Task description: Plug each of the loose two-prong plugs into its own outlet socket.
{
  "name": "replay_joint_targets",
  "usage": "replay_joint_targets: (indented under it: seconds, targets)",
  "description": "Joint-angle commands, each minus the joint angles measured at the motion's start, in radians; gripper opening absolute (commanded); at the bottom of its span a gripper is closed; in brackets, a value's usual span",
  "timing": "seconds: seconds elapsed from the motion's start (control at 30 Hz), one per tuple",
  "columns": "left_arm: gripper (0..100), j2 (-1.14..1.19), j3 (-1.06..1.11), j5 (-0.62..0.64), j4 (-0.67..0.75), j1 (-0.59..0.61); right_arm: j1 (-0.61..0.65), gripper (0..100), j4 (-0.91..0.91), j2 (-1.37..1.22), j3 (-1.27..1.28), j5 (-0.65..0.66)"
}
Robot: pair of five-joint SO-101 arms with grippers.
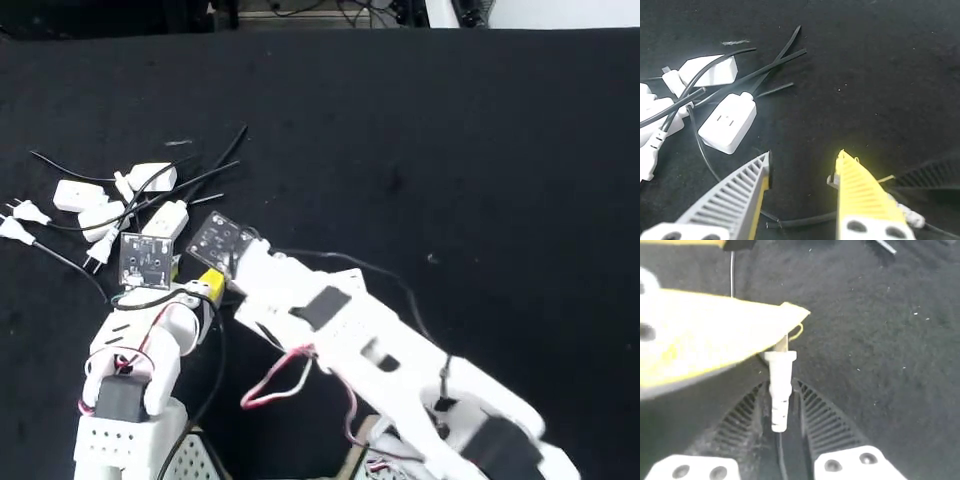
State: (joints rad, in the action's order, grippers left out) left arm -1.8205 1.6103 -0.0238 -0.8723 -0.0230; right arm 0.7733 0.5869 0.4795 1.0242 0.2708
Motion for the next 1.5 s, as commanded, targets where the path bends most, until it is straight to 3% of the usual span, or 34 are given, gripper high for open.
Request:
replay_joint_targets:
  seconds: [0.0,0.6,1.2,1.47]
  targets:
    - [21,0.0,-0.019,0.002,0.009,-0.004,0.015,1.0,-0.021,0.18,0.044,-0.014]
    - [21,0.0,-0.019,0.002,0.009,-0.002,0.015,1.1,-0.13,0.199,0.091,-0.158]
    - [21,0.003,-0.004,-0.044,0.009,-0.012,0.017,1.1,-0.161,0.205,0.104,-0.199]
    - [21,0.0,0.021,-0.048,0.012,-0.073,0.017,1.1,-0.163,0.205,0.102,-0.207]
